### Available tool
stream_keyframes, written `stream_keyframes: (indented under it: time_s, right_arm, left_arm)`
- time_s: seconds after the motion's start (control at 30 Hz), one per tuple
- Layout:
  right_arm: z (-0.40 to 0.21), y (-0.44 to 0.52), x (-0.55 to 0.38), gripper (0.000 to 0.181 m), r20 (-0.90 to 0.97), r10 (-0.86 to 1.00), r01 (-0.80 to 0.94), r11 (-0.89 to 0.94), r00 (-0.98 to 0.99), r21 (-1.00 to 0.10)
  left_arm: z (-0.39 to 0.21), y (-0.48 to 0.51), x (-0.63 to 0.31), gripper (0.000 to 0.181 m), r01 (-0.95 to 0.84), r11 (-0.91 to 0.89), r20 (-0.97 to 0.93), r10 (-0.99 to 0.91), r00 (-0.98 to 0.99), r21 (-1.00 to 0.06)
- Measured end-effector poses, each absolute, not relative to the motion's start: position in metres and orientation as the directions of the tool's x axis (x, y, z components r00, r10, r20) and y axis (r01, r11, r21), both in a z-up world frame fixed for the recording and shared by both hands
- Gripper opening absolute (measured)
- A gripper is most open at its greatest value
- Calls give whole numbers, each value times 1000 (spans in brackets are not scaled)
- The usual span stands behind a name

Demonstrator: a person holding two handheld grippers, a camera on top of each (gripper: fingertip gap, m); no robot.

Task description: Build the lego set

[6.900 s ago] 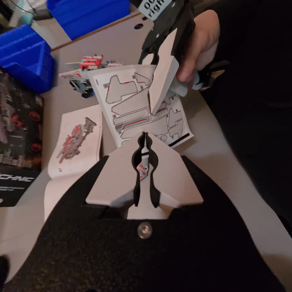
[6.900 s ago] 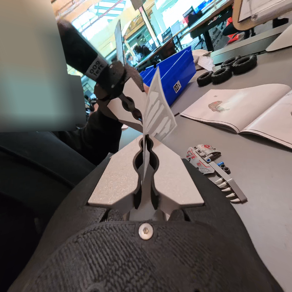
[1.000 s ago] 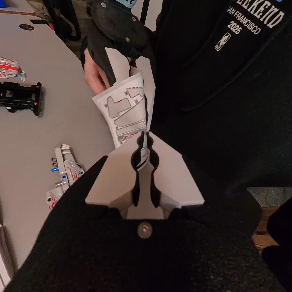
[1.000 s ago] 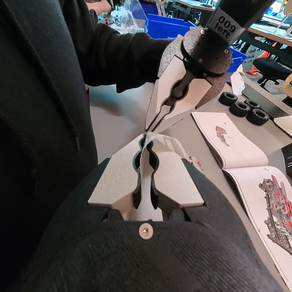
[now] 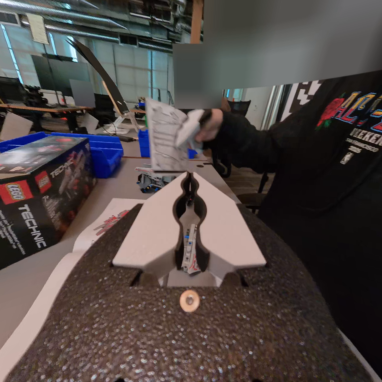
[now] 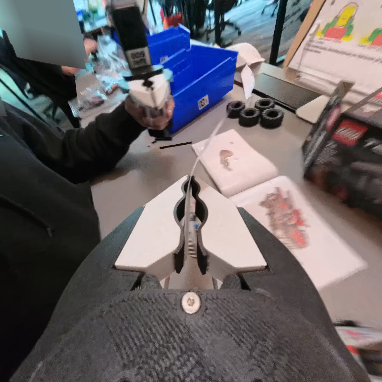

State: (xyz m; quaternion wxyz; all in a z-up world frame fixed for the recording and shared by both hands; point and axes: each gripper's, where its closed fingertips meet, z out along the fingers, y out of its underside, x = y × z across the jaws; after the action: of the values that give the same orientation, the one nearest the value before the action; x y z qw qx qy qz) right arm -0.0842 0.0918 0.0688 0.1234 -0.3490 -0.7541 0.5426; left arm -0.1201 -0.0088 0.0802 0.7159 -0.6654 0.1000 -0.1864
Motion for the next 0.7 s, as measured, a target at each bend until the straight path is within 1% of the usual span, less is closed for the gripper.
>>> stream_keyframes:
  time_s: [0.07,0.13,0.23,0.3,0.37,0.43,0.5,0.53,0.6,0.7]
  right_arm:
    - [84,122,-125,0,-176,636,437,281,-752,-855]
    - [101,141,-164,0,-229,560,481,356,-796,-801]
    - [117,163,-236,0,-329,529,558,360,-782,-747]
    - [114,169,-268,2,-438,489,629,348,-754,-695]
    - [96,181,-296,4,-500,522,707,342,-691,-619]
    - [74,192,-313,7,-517,571,759,352,-637,-547]
    - [55,208,-331,4,-458,660,784,353,-595,-510]
    - [48,216,-336,6,-419,698,790,360,-580,-496]
    - [36,232,-343,35,-316,757,789,402,-572,-465]
    - [36,260,-352,86,-135,817,771,456,-561,-445]
  left_arm:
    - [78,-9,-124,0,158,68,120,-386,915,-985]
    - [75,-9,-126,0,180,86,136,-374,918,-980]
    - [68,-7,-128,0,183,75,145,-356,923,-980]
    - [64,-5,-130,0,178,61,147,-343,928,-982]
    - [62,-5,-133,0,182,59,153,-328,932,-982]
    - [60,-5,-138,0,183,57,157,-309,938,-981]
    - [56,-5,-141,0,188,54,164,-298,940,-981]
    - [54,-4,-143,0,192,52,168,-293,941,-980]
    - [51,-3,-146,0,198,50,177,-278,944,-979]
    - [50,0,-151,0,195,56,175,-251,952,-979]
